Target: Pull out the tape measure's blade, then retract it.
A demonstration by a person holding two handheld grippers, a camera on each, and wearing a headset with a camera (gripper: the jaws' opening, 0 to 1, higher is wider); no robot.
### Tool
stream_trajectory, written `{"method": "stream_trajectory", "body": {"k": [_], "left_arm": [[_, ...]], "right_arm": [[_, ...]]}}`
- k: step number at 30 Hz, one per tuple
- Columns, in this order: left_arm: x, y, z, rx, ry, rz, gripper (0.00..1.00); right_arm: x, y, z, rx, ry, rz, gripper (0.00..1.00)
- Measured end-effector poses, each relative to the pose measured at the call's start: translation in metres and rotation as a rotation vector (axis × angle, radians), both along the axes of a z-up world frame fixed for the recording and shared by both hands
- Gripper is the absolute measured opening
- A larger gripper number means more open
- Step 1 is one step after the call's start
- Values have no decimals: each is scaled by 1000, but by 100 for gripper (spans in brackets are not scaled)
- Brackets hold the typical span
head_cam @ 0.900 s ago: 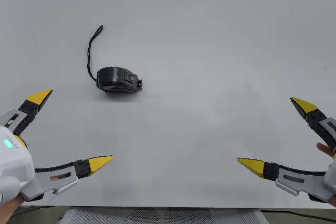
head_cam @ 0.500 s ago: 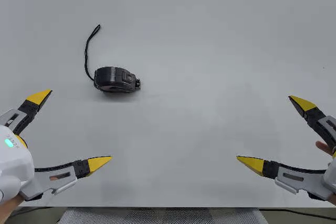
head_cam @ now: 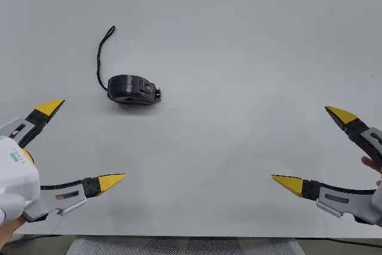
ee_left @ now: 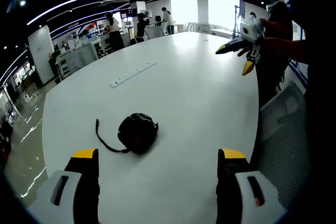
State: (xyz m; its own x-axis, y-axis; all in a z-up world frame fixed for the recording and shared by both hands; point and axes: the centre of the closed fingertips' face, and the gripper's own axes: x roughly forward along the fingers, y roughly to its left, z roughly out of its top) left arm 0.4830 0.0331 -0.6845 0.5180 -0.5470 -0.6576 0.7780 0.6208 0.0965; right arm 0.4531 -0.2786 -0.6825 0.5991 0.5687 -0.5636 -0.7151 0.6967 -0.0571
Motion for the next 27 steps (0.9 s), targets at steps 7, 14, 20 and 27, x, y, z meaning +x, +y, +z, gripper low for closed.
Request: {"method": "stream_trajectory", "body": {"k": [7, 14, 20, 27], "left_arm": [[9, 0, -1, 15, -3, -44, 87], [17, -1, -2, 31, -3, -78, 84], [23, -3, -4, 40, -2, -115, 81], [30, -10, -11, 57, 5, -178, 73]], "right_arm": [[2, 3, 0, -2, -2, 49, 87], [7, 5, -3, -11, 7, 96, 84], [14, 11, -4, -17, 1, 147, 80], [19, 21, -7, -16, -11, 207, 76]]}}
